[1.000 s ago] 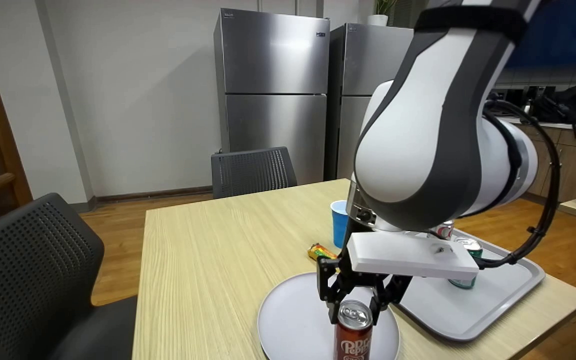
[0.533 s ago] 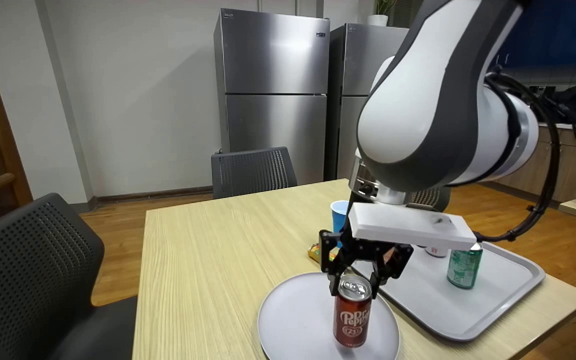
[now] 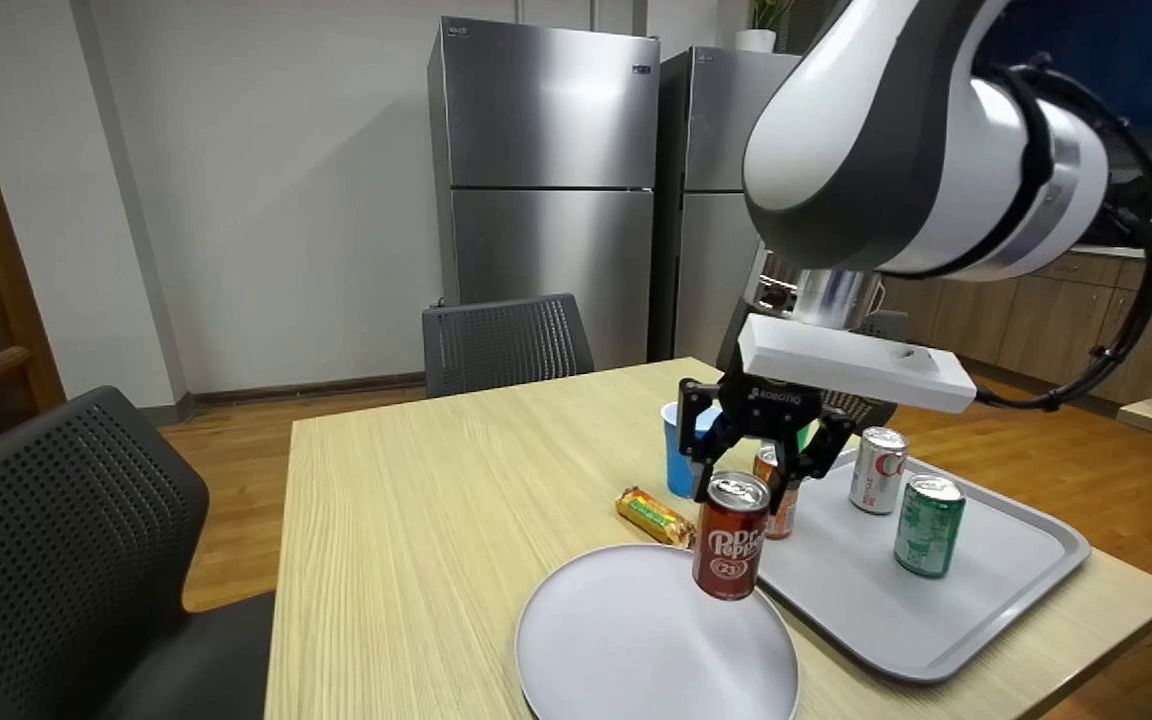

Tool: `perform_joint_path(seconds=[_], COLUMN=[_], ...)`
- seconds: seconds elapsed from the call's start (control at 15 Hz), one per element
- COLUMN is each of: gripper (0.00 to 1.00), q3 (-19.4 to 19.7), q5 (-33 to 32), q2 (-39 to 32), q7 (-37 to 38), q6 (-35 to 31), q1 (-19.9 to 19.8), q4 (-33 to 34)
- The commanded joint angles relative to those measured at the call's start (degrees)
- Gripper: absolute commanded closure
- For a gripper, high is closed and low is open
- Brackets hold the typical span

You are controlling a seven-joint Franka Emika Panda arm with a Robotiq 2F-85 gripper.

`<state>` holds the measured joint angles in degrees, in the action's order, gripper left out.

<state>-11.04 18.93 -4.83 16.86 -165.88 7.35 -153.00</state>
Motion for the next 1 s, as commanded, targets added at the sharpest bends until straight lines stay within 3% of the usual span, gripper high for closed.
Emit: perform_joint_path(seconds=[0.0, 0.2, 0.93], gripper=[0.61, 0.61, 0.61], q3=[1.1, 2.6, 10.0], q5=[6.1, 9.9, 11.0], q2=[2.4, 2.0, -0.8], q7=[-7.9, -13.3, -23.4], q6=[2.9, 3.1, 6.1], q1=[-2.7, -4.6, -12.0], q4=[0.6, 1.0, 3.2])
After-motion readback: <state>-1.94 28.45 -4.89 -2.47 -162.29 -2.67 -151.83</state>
